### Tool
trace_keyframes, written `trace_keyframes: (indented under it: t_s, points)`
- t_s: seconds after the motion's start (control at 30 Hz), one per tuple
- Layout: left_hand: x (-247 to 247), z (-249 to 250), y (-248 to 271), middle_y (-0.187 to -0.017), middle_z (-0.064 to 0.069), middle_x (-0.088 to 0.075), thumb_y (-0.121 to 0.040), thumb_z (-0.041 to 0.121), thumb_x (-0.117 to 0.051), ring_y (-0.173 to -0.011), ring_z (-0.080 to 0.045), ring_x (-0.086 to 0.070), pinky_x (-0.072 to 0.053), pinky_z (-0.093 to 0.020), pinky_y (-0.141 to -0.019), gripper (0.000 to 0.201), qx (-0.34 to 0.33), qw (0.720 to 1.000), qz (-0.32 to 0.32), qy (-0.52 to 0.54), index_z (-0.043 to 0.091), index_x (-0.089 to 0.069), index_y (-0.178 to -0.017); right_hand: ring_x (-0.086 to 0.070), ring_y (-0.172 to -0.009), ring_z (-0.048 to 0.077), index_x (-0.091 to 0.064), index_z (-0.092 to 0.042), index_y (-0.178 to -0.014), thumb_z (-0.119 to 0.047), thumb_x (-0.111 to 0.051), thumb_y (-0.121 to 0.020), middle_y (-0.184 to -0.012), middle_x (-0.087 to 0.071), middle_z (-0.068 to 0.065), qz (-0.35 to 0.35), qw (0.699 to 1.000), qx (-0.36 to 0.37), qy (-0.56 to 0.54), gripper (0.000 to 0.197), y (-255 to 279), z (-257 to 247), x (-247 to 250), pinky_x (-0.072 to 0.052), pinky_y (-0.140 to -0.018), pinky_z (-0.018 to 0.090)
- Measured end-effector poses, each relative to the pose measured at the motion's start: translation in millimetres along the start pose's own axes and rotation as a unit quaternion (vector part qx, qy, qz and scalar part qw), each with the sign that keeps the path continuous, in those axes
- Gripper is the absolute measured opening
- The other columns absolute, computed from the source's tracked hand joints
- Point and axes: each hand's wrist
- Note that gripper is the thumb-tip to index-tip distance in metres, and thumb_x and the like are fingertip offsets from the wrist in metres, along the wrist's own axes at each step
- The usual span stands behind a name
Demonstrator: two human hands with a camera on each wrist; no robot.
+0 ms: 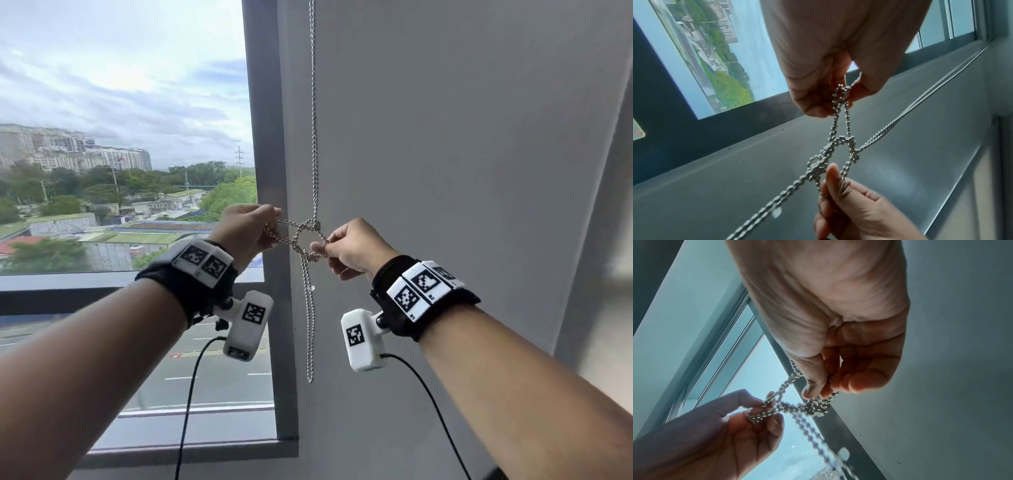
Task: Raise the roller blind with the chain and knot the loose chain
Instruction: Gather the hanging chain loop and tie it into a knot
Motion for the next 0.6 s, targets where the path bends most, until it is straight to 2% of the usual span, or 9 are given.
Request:
trace_keyframes:
  t_s: [0.13, 0.23, 0.33, 0.37, 0.4, 0.43, 0.47, 0.5, 0.6]
  points:
    - [7.0, -1.3, 5.8, -0.056, -0.004, -0.038, -0.081, 0.000, -0.054, -0.048, -0.015, -0.043, -0.043, -0.025, -0.047, 0.009, 0.037, 0.995, -0.018, 0.094, 0.005, -0.058, -0.075, -0.052, -0.052, 0.014, -0.067, -0.008, -0.085, -0.031, -0.074, -0.084, -0.064, -0.053, 0.003, 0.014, 1.000, -0.013, 0.004, 0.025, -1.5, 6.7, 1.4, -0.051, -0.051, 0.027]
    - [8.8, -1.5, 12.8, -0.050, 0.000, -0.044, -0.082, 0.000, -0.056, -0.036, -0.007, -0.038, -0.036, -0.018, -0.044, 0.012, 0.038, 0.996, -0.049, 0.071, 0.008, -0.057, -0.074, -0.052, -0.055, 0.016, -0.061, -0.009, -0.074, -0.027, -0.071, -0.087, -0.067, -0.053, 0.004, 0.008, 0.999, -0.031, -0.022, 0.024, -0.7, 9.5, 1.6, -0.050, -0.050, 0.027]
    - [11.5, 1.6, 14.4, -0.053, -0.003, -0.052, -0.080, -0.008, -0.055, -0.040, -0.010, -0.043, -0.055, -0.028, -0.054, 0.015, 0.037, 0.995, -0.044, 0.087, 0.004, -0.061, -0.086, -0.052, -0.055, 0.016, -0.058, -0.011, -0.067, -0.024, -0.070, -0.088, -0.068, -0.054, 0.006, 0.001, 0.998, -0.046, -0.035, 0.027, 0.3, 11.7, 1.8, -0.050, -0.051, 0.027]
    - [12.3, 3.2, 14.5, -0.055, -0.004, -0.051, -0.079, -0.010, -0.055, -0.040, -0.010, -0.043, -0.057, -0.031, -0.056, 0.017, 0.037, 0.993, -0.045, 0.100, 0.003, -0.061, -0.088, -0.052, -0.054, 0.016, -0.057, -0.011, -0.067, -0.022, -0.070, -0.088, -0.066, -0.054, 0.006, -0.001, 0.998, -0.050, -0.038, 0.028, 1.1, 12.3, 2.0, -0.049, -0.050, 0.027]
    - [13.0, 5.1, 14.5, -0.057, -0.004, -0.048, -0.079, -0.009, -0.056, -0.038, -0.009, -0.039, -0.053, -0.027, -0.048, 0.016, 0.032, 0.994, -0.046, 0.096, 0.004, -0.061, -0.087, -0.051, -0.052, 0.016, -0.055, -0.011, -0.066, -0.021, -0.069, -0.089, -0.065, -0.054, 0.006, -0.001, 0.998, -0.053, -0.038, 0.029, 1.9, 12.6, 2.2, -0.049, -0.049, 0.026]
    - [14.2, 6.8, 14.9, -0.056, -0.003, -0.043, -0.078, -0.006, -0.059, -0.036, -0.008, -0.033, -0.041, -0.020, -0.039, 0.014, 0.021, 0.997, -0.046, 0.063, 0.006, -0.061, -0.086, -0.051, -0.050, 0.015, -0.055, -0.011, -0.066, -0.020, -0.069, -0.089, -0.063, -0.054, 0.006, 0.003, 0.998, -0.056, -0.037, 0.029, 2.1, 13.3, 2.5, -0.049, -0.048, 0.026]
    - [15.7, 7.6, 14.3, -0.053, -0.001, -0.041, -0.076, -0.003, -0.064, -0.035, -0.008, -0.029, -0.029, -0.017, -0.035, 0.012, 0.003, 0.999, -0.044, -0.002, 0.006, -0.063, -0.084, -0.051, -0.048, 0.015, -0.054, -0.011, -0.066, -0.019, -0.068, -0.090, -0.063, -0.055, 0.007, 0.014, 0.998, -0.058, -0.036, 0.029, 1.9, 14.2, 3.0, -0.049, -0.046, 0.025]
    - [17.1, 8.3, 14.5, -0.048, 0.001, -0.041, -0.075, 0.001, -0.068, -0.034, -0.008, -0.028, -0.024, -0.016, -0.035, 0.009, -0.018, 0.995, -0.046, -0.087, 0.006, -0.065, -0.082, -0.051, -0.045, 0.014, -0.054, -0.010, -0.065, -0.018, -0.068, -0.090, -0.063, -0.056, 0.008, 0.028, 0.997, -0.057, -0.036, 0.029, 1.4, 15.2, 3.9, -0.049, -0.043, 0.025]
    - [23.9, 4.5, 14.1, -0.043, 0.002, -0.048, -0.073, 0.018, -0.075, -0.030, -0.007, -0.031, -0.026, -0.016, -0.033, 0.015, -0.064, 0.950, -0.071, -0.297, 0.005, -0.068, -0.072, -0.050, -0.038, 0.017, -0.052, -0.009, -0.064, -0.014, -0.070, -0.088, -0.062, -0.056, 0.012, 0.051, 0.995, -0.059, -0.059, 0.030, 0.7, 17.4, 7.6, -0.048, -0.038, 0.024]
Point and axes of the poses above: each hand's wrist, its own y-axis away from the middle knuckle, its own x-axis out of the back of the hand, z = x × y
